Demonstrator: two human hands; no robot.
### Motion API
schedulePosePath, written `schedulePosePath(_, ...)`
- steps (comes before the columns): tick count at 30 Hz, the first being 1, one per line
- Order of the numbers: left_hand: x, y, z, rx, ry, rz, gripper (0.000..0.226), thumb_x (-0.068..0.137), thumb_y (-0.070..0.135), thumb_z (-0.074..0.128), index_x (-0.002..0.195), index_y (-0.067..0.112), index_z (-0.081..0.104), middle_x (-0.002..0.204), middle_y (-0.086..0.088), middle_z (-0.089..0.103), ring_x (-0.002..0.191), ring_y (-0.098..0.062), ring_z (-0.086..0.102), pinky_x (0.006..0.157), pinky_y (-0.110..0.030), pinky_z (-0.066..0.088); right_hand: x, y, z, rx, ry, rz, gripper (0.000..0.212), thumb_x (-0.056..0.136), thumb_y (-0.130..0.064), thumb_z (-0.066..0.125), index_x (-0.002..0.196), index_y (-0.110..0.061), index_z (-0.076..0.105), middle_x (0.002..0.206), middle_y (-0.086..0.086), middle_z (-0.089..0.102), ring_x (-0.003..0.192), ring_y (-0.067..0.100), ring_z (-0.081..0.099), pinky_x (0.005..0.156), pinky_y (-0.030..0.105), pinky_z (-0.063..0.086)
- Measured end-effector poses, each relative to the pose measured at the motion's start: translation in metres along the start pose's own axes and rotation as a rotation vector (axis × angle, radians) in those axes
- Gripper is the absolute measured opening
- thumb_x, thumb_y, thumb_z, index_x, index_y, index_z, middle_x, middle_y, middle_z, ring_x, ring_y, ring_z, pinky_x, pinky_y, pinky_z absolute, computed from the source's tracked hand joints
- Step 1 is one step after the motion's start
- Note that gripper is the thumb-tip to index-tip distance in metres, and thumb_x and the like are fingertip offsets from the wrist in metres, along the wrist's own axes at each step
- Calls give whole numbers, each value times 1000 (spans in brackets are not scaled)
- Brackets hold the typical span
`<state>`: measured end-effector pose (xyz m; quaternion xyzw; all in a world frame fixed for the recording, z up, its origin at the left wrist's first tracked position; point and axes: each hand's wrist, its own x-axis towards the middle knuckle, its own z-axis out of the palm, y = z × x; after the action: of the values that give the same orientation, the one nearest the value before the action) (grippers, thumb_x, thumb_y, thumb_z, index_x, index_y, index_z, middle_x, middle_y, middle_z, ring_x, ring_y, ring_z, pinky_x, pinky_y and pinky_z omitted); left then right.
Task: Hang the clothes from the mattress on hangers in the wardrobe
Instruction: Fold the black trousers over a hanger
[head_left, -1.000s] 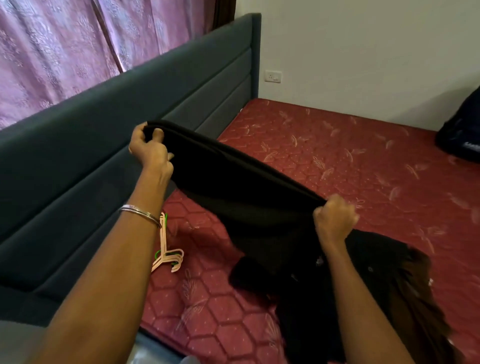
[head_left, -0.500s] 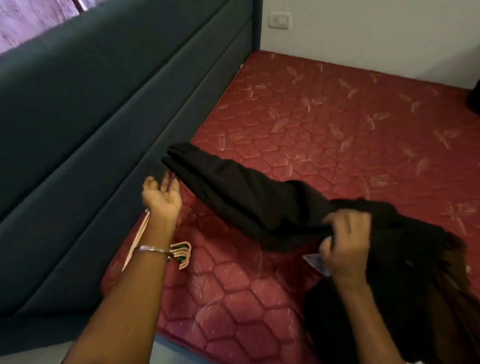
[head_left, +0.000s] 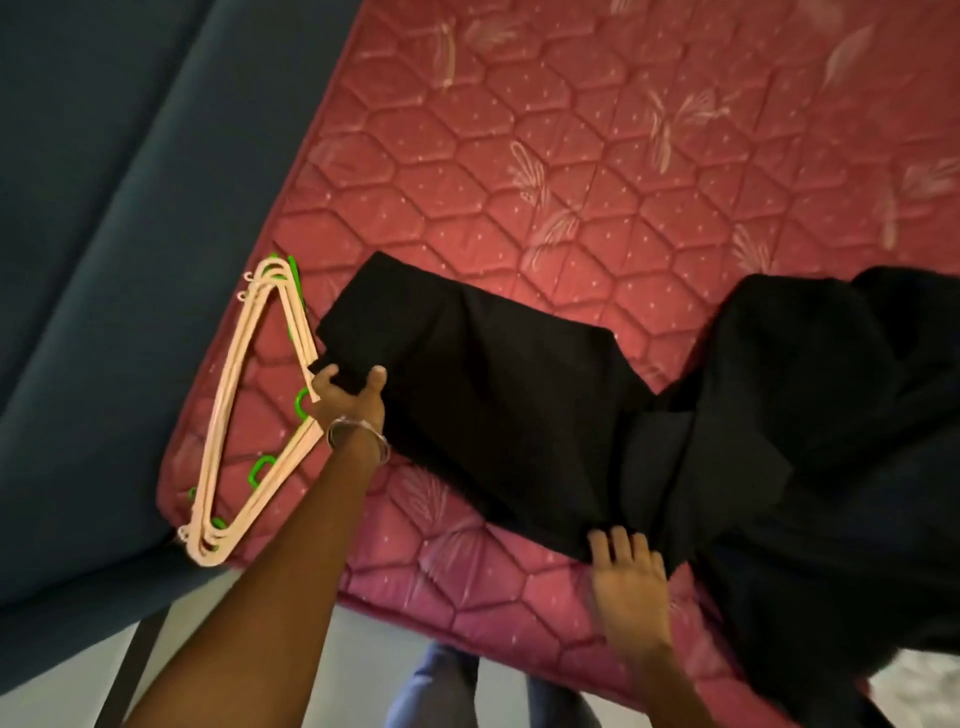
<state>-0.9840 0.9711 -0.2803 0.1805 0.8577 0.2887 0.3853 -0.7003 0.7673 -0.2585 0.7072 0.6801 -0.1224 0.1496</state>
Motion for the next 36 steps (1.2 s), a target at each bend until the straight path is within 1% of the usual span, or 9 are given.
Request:
schedulePosePath(2,10,7,7,145,74,-62,84,71,40,79,136,6,38,135,-19,48,124,-38,47,102,-44,40,5,-1,-5,-19,-27,52,26,71,-13,57,93,-5,68,84,17,60,73,36,57,59,44,47)
schedulePosePath(5,12,21,13,154,34,-133,94,69,41,81,139,4,30,135,-19,50,122,-38,50,103,-42,39,11,-1,-11,35,-84,84,50,48,-12,86,94,-5,68,83,16,59,72,36,57,57,42,48)
schedulePosePath(13,26,32,12,306,-58,-85,52,75,26,78,117,3,57,118,-18,61,108,-37,59,90,-38,47,13,-2,-13,77,9,56,56,41,-10,87,93,-4,66,80,15,56,68,35,56,53,40,50)
schedulePosePath(17,14,39,21,372,-36,-177,66,76,33,77,127,1,50,128,-21,55,116,-40,54,98,-45,46,12,-5,-14,72,67,39,56,40,-8,88,91,-3,67,78,15,57,66,35,57,51,39,50)
schedulePosePath(21,5,51,25,-44,-43,-320,50,80,27,71,122,7,54,121,-14,59,99,-33,60,79,-38,50,12,-1,-14,63,108,83,53,45,-7,85,94,-1,65,80,17,57,69,36,57,53,41,49)
schedulePosePath(26,-2,81,-10,-486,46,-63,19,78,10,71,95,9,65,102,-5,66,96,-25,64,88,-36,53,8,-20,-6,24,229,95,35,75,-7,42,100,2,65,85,20,56,75,37,50,58,43,45)
schedulePosePath(31,4,62,-52,-593,54,-70,10,83,3,66,89,11,64,94,-6,67,72,-17,65,68,-41,59,18,-64,-4,-8,59,70,44,79,-9,34,111,-3,63,90,20,59,78,36,53,64,43,45)
schedulePosePath(34,20,23,-64,-377,16,-209,26,91,12,59,116,17,52,118,0,55,87,-18,60,82,-42,55,28,-73,3,10,-183,-39,46,75,-10,36,108,-6,69,92,15,62,78,32,59,61,40,51)
schedulePosePath(36,31,6,-65,-339,78,-214,41,85,15,67,124,14,53,123,-2,58,98,-23,61,86,-46,53,35,-64,1,106,-302,-91,46,74,-6,49,117,-8,65,103,14,60,89,30,60,74,39,54)
